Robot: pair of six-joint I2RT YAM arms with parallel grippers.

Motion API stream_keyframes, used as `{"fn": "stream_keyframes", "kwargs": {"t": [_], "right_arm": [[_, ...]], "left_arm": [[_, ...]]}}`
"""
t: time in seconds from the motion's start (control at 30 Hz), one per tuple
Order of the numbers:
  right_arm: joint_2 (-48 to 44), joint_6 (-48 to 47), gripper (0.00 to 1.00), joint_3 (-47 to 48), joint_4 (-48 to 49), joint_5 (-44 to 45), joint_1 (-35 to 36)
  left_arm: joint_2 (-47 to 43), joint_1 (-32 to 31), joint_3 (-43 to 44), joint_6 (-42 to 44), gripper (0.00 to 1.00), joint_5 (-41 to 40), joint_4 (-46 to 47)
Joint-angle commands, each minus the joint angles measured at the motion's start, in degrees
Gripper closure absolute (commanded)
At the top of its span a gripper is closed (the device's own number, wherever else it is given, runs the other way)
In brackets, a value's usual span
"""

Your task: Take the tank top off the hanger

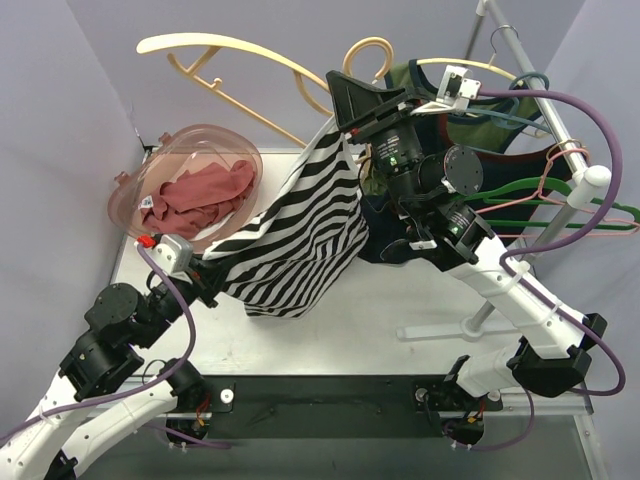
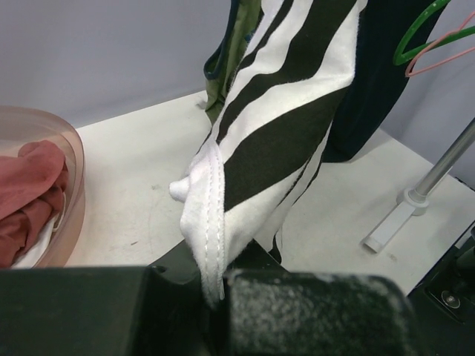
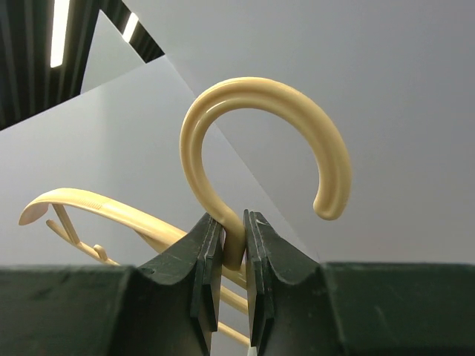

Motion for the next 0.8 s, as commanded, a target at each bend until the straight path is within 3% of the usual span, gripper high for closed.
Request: {"fn": "stream_keyframes", "kwargs": {"t": [0.0,0.37,0.6,0.77], "right_arm": [[-1.9,3.25,1.0,0.63,10.94,-3.19,-0.53],[-0.85,-20.82,1.0,6.7,-2.49,-3.63,-0.61],[-1.19,-24.7,1.0,8.2,-6.38,-3.81,-0.7],[-2.51,-21.2,1.0,6.62,-5.42,-3.46,-1.67]], "left_arm": [[0.43,-0.1,-0.73,0.03,1.0,2.29,3.16],[1.31,-0.1,4.01,1.97,1.0,-5.17,-8.78],[2.8,-0.1,7.97,3.81,1.0,-13.78,-14.76],[3.68,-0.1,9.55,3.38,1.0,-15.81,-17.84]]}}
